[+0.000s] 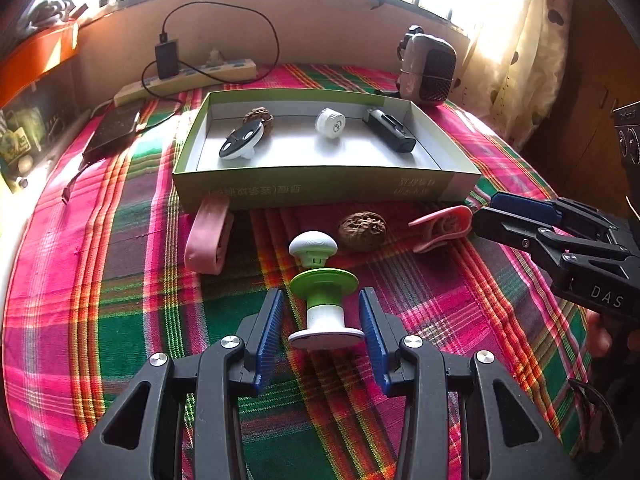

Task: Organize objects
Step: 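Move the left tool to the green-and-white spool while the right tool approaches the pink cylinder, then close the left tool on the spool while the right tool grasps the pink cylinder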

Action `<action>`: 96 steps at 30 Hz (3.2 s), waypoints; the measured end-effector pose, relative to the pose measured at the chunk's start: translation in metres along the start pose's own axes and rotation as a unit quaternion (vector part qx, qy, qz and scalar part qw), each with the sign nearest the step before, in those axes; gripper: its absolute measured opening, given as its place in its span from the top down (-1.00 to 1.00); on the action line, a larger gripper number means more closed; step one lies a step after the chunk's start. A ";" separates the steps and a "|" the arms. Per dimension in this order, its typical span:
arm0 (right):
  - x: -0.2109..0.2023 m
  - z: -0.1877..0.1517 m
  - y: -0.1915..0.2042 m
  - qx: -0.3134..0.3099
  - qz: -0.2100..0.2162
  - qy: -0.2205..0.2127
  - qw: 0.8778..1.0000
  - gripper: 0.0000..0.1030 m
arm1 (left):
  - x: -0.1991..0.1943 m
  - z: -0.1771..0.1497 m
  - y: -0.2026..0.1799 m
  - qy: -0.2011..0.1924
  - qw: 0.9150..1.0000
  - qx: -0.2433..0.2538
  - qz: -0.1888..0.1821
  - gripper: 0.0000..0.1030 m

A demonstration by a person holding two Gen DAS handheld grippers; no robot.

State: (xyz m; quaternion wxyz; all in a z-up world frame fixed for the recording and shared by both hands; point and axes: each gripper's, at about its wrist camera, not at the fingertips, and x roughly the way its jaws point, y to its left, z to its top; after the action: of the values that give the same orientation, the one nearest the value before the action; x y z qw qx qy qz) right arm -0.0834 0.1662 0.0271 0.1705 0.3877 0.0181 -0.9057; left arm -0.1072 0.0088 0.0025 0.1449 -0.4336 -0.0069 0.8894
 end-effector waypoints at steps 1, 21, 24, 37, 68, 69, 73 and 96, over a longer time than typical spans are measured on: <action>0.001 0.001 0.002 -0.007 0.009 0.000 1.000 0.13 | 0.000 0.000 0.001 0.000 1.000 -0.002 0.000 0.27; 0.012 -0.007 0.036 -0.067 0.109 0.038 0.991 0.13 | -0.001 0.000 0.012 0.000 1.000 -0.020 0.012 0.27; 0.008 -0.008 0.034 -0.074 0.125 0.040 0.989 0.13 | -0.002 0.000 0.012 0.000 1.000 -0.021 0.013 0.27; 0.024 0.000 0.038 -0.141 0.106 0.034 0.984 0.11 | -0.002 0.001 0.013 0.000 0.999 -0.025 0.021 0.27; 0.039 -0.010 0.057 -0.154 0.104 0.074 0.980 0.11 | 0.000 0.002 0.012 0.000 0.999 -0.025 0.023 0.27; 0.039 -0.010 0.058 -0.152 0.099 0.073 0.981 0.11 | 0.000 0.002 0.011 0.000 0.999 -0.025 0.024 0.27; 0.041 -0.008 0.057 -0.141 0.080 0.068 0.984 0.11 | 0.001 0.003 0.011 -0.002 0.999 -0.024 0.030 0.27; 0.041 -0.007 0.052 -0.118 0.041 0.056 0.991 0.64 | 0.001 0.004 0.013 -0.007 0.999 -0.026 0.035 0.38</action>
State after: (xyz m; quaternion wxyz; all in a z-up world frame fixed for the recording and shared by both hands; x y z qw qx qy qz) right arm -0.0879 0.1059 -0.0013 0.2509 0.4159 0.1180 -0.8661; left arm -0.1139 -0.0031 0.0026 0.1021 -0.4310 -0.0158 0.8964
